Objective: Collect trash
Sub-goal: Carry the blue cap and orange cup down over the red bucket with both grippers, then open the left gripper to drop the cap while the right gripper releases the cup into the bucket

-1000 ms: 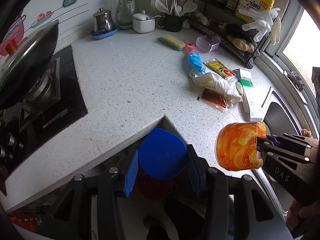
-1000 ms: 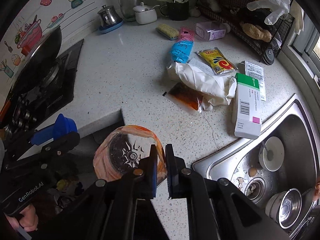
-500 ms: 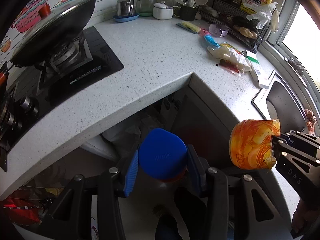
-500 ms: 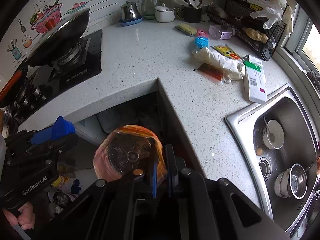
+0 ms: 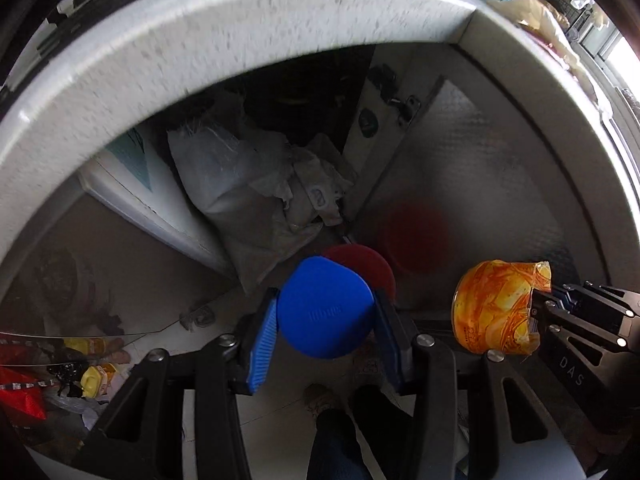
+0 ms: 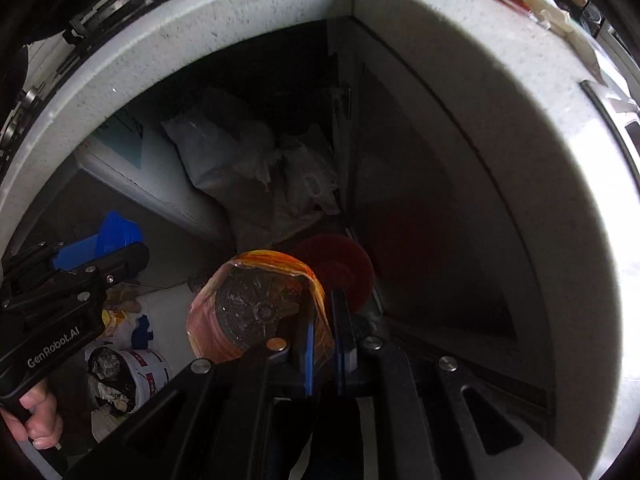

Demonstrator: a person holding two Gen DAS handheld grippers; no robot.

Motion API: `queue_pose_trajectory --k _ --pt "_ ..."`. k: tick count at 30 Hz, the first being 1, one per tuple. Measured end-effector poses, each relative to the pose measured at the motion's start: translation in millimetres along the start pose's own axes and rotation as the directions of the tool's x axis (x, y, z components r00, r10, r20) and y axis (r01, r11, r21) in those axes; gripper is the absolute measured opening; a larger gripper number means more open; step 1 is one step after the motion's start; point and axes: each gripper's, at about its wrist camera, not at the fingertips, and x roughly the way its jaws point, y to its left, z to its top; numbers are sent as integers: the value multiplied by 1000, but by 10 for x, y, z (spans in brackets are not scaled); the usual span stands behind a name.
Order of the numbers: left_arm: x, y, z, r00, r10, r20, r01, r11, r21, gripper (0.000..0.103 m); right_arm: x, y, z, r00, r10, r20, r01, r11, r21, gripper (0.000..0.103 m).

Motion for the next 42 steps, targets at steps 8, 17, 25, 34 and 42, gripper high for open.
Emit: queue_pose_trajectory --k 8,17,25,34,42 --pt "1473 100 -218 995 -22 -92 23 1000 11 43 1377 -200 -188 999 -35 -32 37 998 55 7" --pt "2707 16 -471 986 -80 -146 83 996 14 43 2482 -409 -379 994 -76 -79 87 985 146 7" --pt "3326 -38 -512 978 -90 -188 100 994 46 43 3025 -591 -418 988 -75 -132 97 981 170 7" --pt "3666 -44 -496 976 -60 -211 87 989 117 43 3077 -663 -457 988 -84 -126 104 982 157 7" --pt "3696 0 -473 977 -86 -193 114 984 139 69 3086 -677 -439 988 -92 -125 109 984 142 7"
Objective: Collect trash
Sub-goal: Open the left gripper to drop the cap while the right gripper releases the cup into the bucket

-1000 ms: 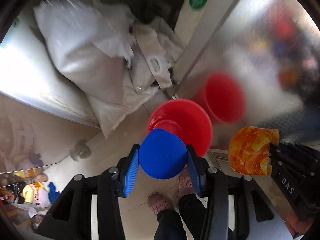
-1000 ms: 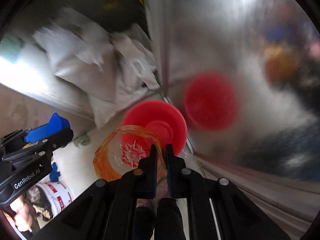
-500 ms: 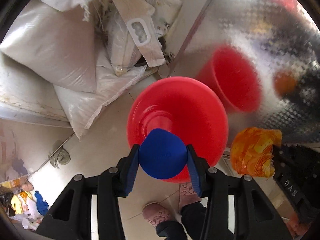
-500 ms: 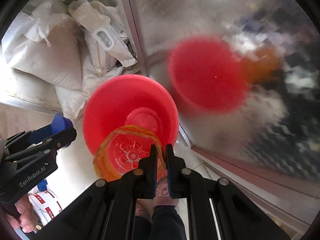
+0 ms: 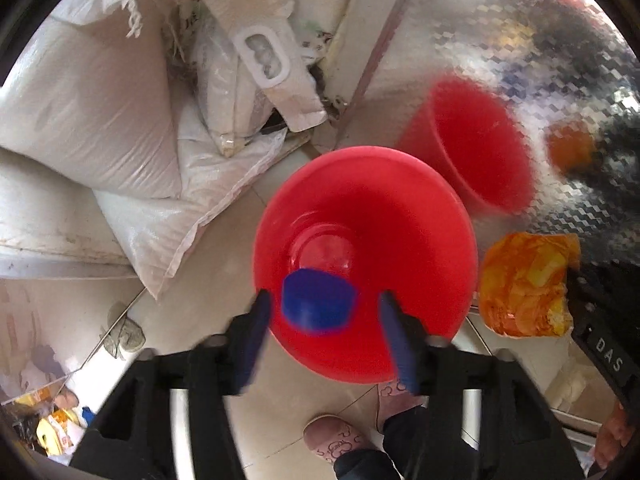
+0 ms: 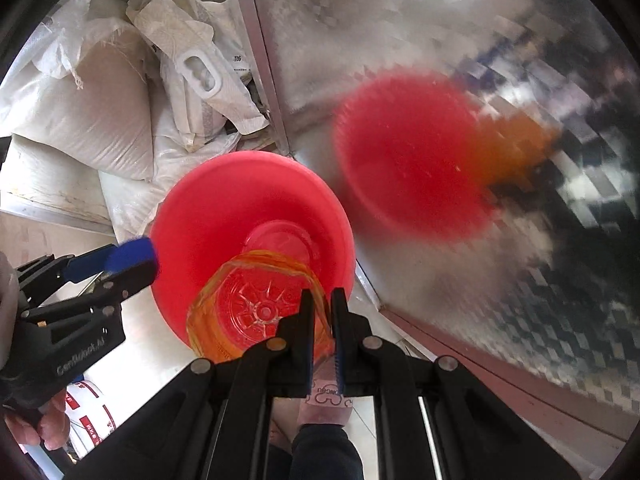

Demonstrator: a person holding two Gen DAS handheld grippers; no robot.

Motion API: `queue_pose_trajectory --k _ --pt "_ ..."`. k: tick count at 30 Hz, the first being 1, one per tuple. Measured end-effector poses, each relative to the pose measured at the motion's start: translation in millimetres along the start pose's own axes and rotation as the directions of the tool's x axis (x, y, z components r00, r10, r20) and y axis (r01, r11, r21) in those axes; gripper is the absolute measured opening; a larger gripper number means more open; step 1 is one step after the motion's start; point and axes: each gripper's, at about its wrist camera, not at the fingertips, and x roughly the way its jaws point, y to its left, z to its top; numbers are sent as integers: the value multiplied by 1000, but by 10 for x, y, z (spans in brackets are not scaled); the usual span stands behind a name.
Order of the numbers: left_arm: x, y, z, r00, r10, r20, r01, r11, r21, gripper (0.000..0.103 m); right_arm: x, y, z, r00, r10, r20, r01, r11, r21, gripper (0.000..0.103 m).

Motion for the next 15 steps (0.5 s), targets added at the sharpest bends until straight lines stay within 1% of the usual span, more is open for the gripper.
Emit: queue_pose_trajectory --k 2,4,8,12,15 --pt "-23 12 13 1000 -15 -1 15 1000 -5 78 -44 10 10 1000 0 1 0 1000 -6 7" --pt "-60 40 18 1000 -26 -4 26 1000 -14 82 -84 30 27 1000 -7 2 7 1000 -18 7" --pt "-129 84 7 1000 -27 -10 26 1000 -12 83 -130 105 75 1000 -17 8 17 999 -48 7" --pt "-220 144 -49 1000 11 0 -11 1000 -15 84 -120 215 115 1000 -22 8 22 997 -79 7" --pt "-265 222 -100 999 35 7 -35 999 -28 84 -78 290 122 1000 -15 -14 14 995 -103 7"
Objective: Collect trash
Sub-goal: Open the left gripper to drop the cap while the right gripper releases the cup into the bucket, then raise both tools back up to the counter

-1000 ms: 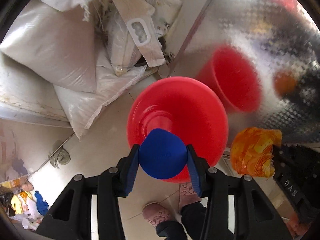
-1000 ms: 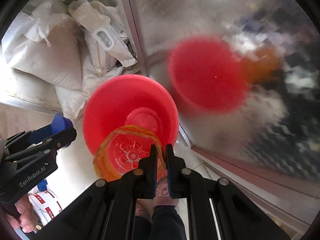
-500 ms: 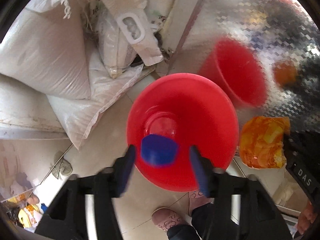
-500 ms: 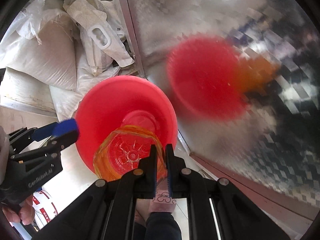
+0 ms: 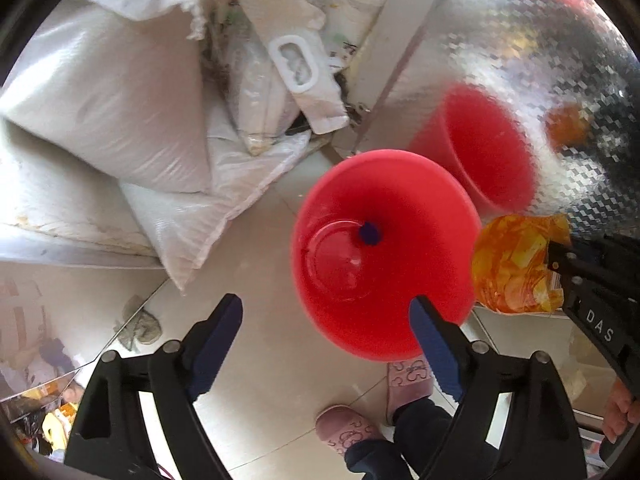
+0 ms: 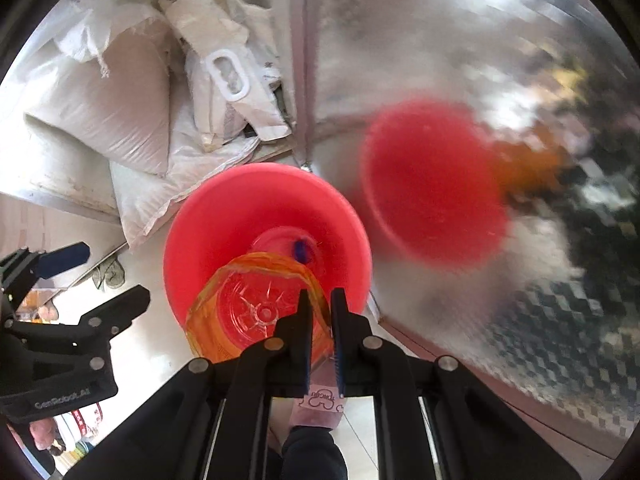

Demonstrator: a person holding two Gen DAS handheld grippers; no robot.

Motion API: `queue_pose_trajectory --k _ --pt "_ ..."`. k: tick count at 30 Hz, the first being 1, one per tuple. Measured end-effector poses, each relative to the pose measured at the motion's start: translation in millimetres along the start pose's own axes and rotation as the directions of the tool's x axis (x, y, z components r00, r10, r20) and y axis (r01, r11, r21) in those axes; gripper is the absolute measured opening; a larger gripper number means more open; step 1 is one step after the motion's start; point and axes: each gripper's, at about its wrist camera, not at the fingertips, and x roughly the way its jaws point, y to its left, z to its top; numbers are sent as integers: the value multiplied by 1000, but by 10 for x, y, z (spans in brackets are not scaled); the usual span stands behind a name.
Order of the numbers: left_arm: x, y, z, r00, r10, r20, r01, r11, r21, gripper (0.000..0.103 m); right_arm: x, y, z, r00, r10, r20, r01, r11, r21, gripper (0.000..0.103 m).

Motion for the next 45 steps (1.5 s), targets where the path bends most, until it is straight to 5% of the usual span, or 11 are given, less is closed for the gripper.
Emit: queue_pose_trajectory --k 3,5,7,9,23,33,36,45 --pt "0 77 -51 1000 29 3 -29 1000 -9 84 51 57 5 1000 10 -18 -10 1000 -19 9" --pt "5 120 -79 999 41 1 -41 999 -16 84 101 102 3 999 15 -35 -16 999 -30 23" --pt "-4 158 -113 999 47 4 -47 999 -26 84 122 161 3 999 24 -46 -26 999 -46 54" --pt "-16 186 -149 999 51 3 -51 998 -34 84 103 193 -12 999 10 -40 -13 998 -60 65" --pt "-647 206 -341 997 67 43 -62 994 -94 84 -515 346 -70 999 -33 37 37 993 -110 76" --pt "-1925 119 -497 981 136 139 -115 982 -152 84 -1657 440 -158 991 -12 133 28 992 -120 77" --pt "-2362 61 -540 976 138 169 -112 981 -158 84 -2042 448 -207 986 7 166 13 993 -121 89" --pt "-3692 -136 -673 941 170 293 -120 976 -184 84 -3254 434 -356 959 32 282 6 991 -133 102"
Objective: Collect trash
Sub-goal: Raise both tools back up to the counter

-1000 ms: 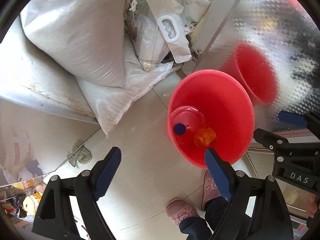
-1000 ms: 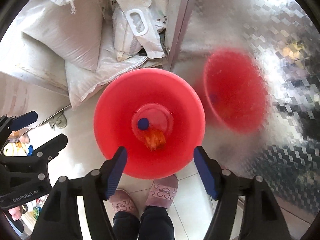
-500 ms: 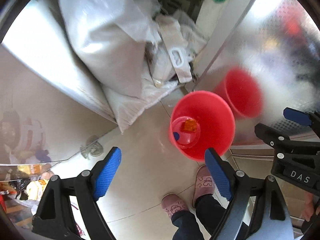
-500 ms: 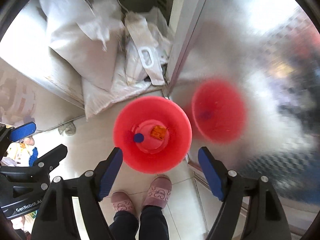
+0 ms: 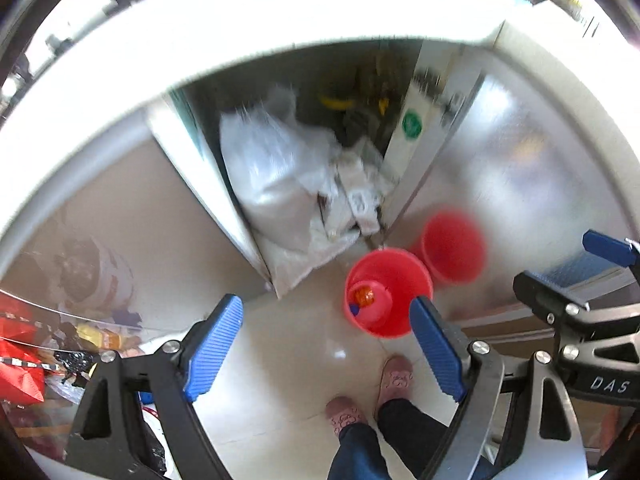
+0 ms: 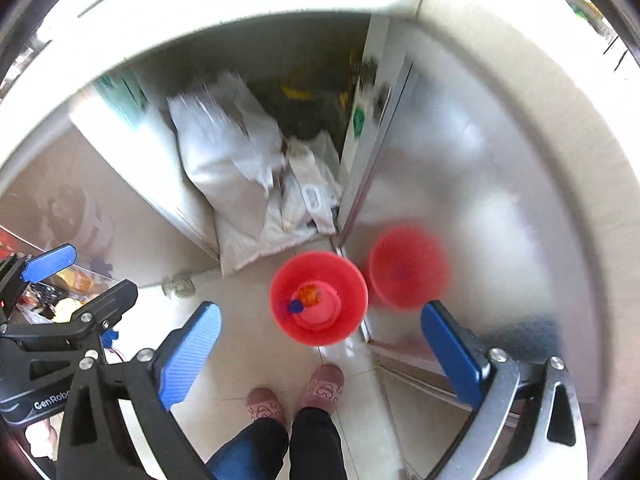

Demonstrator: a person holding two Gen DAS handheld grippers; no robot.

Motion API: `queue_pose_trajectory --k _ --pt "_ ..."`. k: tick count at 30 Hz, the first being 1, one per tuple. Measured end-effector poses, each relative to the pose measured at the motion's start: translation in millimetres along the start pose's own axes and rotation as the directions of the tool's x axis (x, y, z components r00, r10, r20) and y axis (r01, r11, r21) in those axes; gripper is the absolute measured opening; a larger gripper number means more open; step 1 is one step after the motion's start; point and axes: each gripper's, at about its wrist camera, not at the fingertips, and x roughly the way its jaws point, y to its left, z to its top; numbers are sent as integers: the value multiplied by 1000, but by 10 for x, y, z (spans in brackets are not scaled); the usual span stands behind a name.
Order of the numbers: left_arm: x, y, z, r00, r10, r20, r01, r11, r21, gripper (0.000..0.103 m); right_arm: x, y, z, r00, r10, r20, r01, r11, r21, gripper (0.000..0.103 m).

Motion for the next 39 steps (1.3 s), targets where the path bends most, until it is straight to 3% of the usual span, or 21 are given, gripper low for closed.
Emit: queue_pose_trajectory --k 9,19,31,39 --pt "-960 -165 321 990 29 136 -34 999 32 84 -813 -96 141 993 -34 114 31 999 27 103" --pt "-1490 -579 932 983 -113 144 95 988 125 84 -1462 -542 349 969 -113 219 87 988 126 103" --pt "-1490 -1647 1915 967 -200 158 139 933 333 84 -1792 -1504 704 959 -204 195 142 946 290 103" --pt "-1058 -2170 2599 974 -206 99 162 927 339 84 -1596 -2078 1155 967 -194 164 134 939 317 103"
